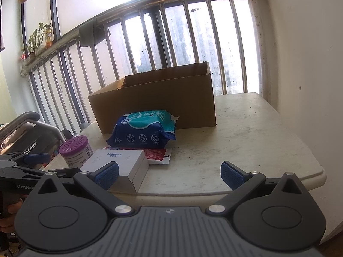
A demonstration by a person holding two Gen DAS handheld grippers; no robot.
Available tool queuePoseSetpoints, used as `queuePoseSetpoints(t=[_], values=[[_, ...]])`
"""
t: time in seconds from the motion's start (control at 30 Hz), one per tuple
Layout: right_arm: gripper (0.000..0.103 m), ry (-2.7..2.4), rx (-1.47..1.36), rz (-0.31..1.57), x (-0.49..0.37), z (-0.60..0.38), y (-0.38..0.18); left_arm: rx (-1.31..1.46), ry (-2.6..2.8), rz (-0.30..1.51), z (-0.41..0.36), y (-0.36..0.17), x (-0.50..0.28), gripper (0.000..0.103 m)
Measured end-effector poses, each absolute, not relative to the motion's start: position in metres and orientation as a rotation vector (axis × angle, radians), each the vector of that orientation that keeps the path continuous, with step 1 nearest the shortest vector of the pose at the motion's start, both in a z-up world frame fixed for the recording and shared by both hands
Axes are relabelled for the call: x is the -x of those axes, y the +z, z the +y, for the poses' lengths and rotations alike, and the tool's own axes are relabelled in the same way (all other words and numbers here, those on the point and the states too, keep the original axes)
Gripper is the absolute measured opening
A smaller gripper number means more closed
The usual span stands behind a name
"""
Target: Organize objects
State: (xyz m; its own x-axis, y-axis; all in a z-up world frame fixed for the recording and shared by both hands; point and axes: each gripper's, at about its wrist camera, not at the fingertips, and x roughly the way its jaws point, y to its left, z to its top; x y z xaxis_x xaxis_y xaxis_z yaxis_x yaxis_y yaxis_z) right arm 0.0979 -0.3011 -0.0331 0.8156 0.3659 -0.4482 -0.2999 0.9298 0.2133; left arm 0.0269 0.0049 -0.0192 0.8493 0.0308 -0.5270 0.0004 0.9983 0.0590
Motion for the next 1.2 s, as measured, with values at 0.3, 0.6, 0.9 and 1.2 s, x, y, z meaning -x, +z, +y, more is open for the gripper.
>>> queuePoseSetpoints(t=[0.3,0.6,0.9,1.2], values=[[0.103,0.367,-0.135,0.506,-0.099,-0.298,-0.033,-0.049,0.014,0.566,0.007,-0.021,-0.028,0.103],[0.103,0.384,-0.132,0.505,-0.101,-0.292,-0.032,-0.054,0.003,0.568,0.004,-0.021,-0.027,0.103],[0.103,0.392,-0.140,0.504,-0.101,-0.291,-0.032,-0.061,-0.006,0.565,0.002,-0.021,-0.026,0.103],[0.103,0.403,-0.137,0.507,-0.100,-0.290,-0.033,-0.066,-0.015,0.570,-0.001,-0.022,-0.027,0.103]])
